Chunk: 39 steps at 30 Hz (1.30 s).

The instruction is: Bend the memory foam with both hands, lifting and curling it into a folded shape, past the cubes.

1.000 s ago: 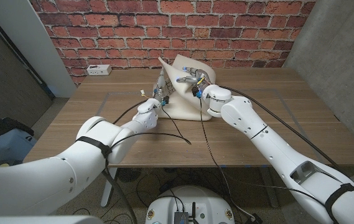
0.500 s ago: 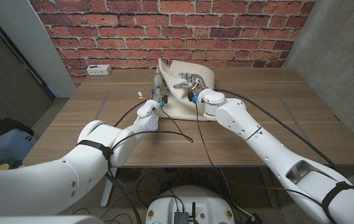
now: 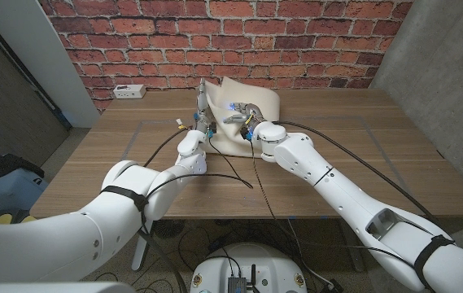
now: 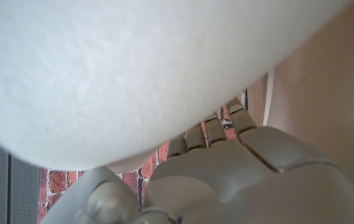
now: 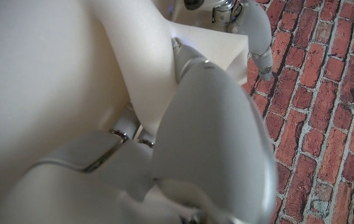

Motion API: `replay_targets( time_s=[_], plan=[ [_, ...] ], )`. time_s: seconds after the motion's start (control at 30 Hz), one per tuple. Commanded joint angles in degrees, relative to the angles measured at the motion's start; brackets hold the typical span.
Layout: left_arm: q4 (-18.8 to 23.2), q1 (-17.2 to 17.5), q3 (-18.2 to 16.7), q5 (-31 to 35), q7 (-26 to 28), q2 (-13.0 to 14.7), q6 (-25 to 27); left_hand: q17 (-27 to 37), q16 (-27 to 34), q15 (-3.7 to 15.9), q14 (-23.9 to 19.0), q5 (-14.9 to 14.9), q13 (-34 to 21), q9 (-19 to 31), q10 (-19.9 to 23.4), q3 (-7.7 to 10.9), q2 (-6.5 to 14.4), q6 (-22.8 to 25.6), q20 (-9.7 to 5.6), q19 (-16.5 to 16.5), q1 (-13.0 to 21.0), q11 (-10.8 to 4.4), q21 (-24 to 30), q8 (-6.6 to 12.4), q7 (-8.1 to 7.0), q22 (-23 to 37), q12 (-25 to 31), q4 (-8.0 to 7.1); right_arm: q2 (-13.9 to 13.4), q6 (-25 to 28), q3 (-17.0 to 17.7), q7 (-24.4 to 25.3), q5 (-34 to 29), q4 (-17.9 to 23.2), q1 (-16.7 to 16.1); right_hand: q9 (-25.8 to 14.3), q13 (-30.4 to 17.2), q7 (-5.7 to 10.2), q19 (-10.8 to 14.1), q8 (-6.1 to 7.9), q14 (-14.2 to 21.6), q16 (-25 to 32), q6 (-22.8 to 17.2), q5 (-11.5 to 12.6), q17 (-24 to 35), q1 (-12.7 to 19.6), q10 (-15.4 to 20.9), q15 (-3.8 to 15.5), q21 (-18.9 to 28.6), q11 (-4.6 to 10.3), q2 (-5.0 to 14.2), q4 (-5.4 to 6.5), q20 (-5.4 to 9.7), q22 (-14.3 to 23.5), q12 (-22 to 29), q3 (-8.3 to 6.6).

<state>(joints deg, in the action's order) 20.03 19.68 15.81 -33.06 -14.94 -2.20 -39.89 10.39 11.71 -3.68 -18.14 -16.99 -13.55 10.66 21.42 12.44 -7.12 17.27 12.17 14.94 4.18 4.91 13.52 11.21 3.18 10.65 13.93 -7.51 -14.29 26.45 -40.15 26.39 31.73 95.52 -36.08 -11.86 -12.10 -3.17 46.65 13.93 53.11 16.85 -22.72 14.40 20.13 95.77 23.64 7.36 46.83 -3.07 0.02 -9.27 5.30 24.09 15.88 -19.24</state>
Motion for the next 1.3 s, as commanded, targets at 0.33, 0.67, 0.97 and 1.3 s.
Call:
replay_targets(
  time_s=[0.33,0.67,0.97,1.3],
  plan=[
    [3.9,3.9,6.3,9.9,19.4,3.8,-18.9,0.1,-0.6,-0.19,0.6,-0.8,0.3,0.0,-2.5,0.74,1.3,-2.2,-0.03,-1.4,2.5,-0.42,-1.3,-0.52,-1.64,0.1,-1.1,1.32,5.3,1.3,-3.5,0.1,-5.0,-10.0,2.4,-0.1,-0.3,-0.19,-0.4,-0.34,0.7,-0.2,-0.6,0.3,0.0,0.5,0.6,5.32,0.5,-0.31,0.04,-0.1,7.6,0.3,-0.2,0.18],
    [36.6,14.1,11.8,45.4,59.3,18.3,-0.6,0.0,-0.4,1.35,0.4,0.5,0.7,-0.1,-1.9,3.28,5.4,0.6,-3.69,-2.4,7.6,-2.9,-1.7,0.86,-3.5,0.1,-0.7,3.68,4.9,0.7,-4.7,-0.1,-8.1,-9.4,2.1,-0.1,-0.3,-0.13,-0.6,-0.41,0.7,-0.2,-0.6,0.3,0.0,0.5,0.6,5.29,0.8,-0.23,0.05,-0.06,7.57,0.2,-0.3,0.21],
    [49.6,16.7,13.0,54.2,62.8,25.3,11.4,0.1,0.9,2.75,-4.8,2.7,0.9,0.0,3.4,3.68,6.4,6.7,-5.84,-1.1,8.7,-3.84,-1.2,2.08,-2.75,0.1,1.0,4.58,3.9,-0.1,-6.6,-0.8,-12.0,-7.9,1.7,-0.1,-0.3,-0.11,-0.7,-0.54,0.6,-0.3,-0.5,0.2,0.1,0.5,0.5,5.3,1.0,-0.27,0.0,-0.06,7.56,0.2,-0.4,0.25],
    [64.2,18.5,12.8,57.4,55.3,31.8,27.2,0.2,-0.4,3.84,-2.7,4.0,1.1,0.0,1.8,6.66,11.8,9.0,-6.4,-3.2,11.1,-6.26,-1.9,1.75,-4.55,0.1,-0.1,5.28,3.5,0.6,-6.1,-1.1,-13.1,-6.0,0.9,-0.1,-0.3,-0.05,-0.8,-0.62,0.6,-0.3,-0.4,0.2,0.1,0.5,0.5,5.29,1.2,-0.29,-0.02,-0.06,7.56,0.1,-0.5,0.27]
  ],
)
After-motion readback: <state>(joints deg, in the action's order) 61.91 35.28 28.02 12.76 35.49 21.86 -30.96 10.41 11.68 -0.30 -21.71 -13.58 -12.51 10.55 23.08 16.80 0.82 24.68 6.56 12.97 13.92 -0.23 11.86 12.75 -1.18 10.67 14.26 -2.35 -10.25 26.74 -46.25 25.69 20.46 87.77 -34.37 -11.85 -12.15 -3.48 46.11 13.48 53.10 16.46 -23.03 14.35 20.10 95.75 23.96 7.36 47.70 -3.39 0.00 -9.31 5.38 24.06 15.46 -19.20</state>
